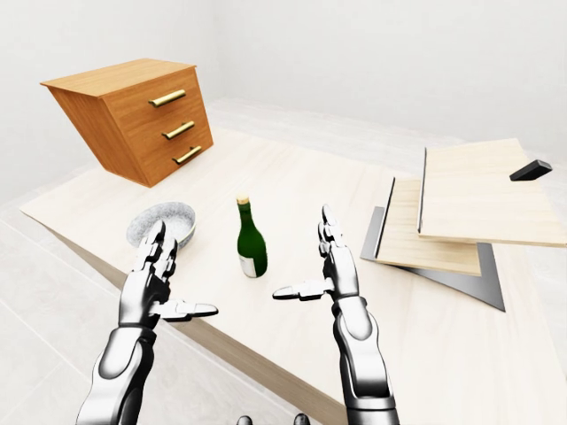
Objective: Put the wine bottle on the wine rack.
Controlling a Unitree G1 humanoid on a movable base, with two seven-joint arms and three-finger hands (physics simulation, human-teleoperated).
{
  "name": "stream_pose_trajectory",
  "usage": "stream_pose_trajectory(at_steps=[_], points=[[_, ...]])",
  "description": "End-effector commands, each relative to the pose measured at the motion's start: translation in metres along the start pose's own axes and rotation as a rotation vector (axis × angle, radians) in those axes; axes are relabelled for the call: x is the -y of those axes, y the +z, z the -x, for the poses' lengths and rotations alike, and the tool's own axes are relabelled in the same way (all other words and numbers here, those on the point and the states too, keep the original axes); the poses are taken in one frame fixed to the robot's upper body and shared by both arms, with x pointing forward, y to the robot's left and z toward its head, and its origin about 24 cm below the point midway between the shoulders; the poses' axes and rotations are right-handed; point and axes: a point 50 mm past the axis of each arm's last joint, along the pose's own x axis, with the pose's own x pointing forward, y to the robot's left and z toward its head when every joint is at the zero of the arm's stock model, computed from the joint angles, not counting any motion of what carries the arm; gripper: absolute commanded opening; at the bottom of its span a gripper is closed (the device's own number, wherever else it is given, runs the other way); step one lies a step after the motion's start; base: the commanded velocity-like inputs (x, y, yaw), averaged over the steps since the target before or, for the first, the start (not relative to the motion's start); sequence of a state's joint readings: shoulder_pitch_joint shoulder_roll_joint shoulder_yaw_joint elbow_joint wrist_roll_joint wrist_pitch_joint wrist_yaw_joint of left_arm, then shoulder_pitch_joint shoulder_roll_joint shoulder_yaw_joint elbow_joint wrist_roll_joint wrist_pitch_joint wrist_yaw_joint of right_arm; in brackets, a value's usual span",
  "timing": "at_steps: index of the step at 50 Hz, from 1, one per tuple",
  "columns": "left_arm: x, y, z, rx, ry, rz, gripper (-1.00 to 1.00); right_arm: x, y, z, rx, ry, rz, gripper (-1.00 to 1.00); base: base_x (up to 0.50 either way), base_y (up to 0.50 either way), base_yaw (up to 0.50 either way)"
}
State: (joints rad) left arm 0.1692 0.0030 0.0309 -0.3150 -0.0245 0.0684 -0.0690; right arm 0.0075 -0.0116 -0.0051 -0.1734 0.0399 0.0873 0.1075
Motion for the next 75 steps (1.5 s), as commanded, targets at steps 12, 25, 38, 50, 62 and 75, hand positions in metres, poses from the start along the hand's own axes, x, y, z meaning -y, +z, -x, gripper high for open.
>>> stream_pose_trajectory(at_steps=[12, 25, 38, 50, 62, 75], points=[[0.000, -0.001, 0.000, -0.002, 0.000, -0.002, 1.00, 0.000, -0.002, 0.001, -0.010, 0.001, 0.009, 1.00, 0.00, 0.00, 0.00], [0.001, -0.001, 0.001, -0.001, -0.001, -0.003, 1.00, 0.001, -0.002, 0.000, -0.007, -0.018, 0.003, 1.00, 0.16, 0.08, 0.00], [0.000, 0.001, 0.001, 0.002, -0.002, -0.003, 1.00, 0.000, 0.019, -0.008, 0.082, -0.019, -0.007, 1.00, 0.00, 0.00, 0.00], [-0.002, 0.003, 0.002, 0.007, 0.002, 0.000, 1.00, -0.007, 0.056, -0.024, 0.234, -0.017, -0.041, 1.00, 0.00, 0.00, 0.00], [-0.004, 0.006, 0.002, 0.014, 0.008, 0.000, 1.00, -0.006, 0.065, -0.046, 0.254, -0.065, -0.075, 1.00, 0.00, 0.00, 0.00], [-0.007, 0.007, 0.005, 0.020, 0.007, 0.009, 1.00, -0.021, 0.073, -0.072, 0.249, -0.049, -0.146, 1.00, 0.00, 0.00, 0.00]])
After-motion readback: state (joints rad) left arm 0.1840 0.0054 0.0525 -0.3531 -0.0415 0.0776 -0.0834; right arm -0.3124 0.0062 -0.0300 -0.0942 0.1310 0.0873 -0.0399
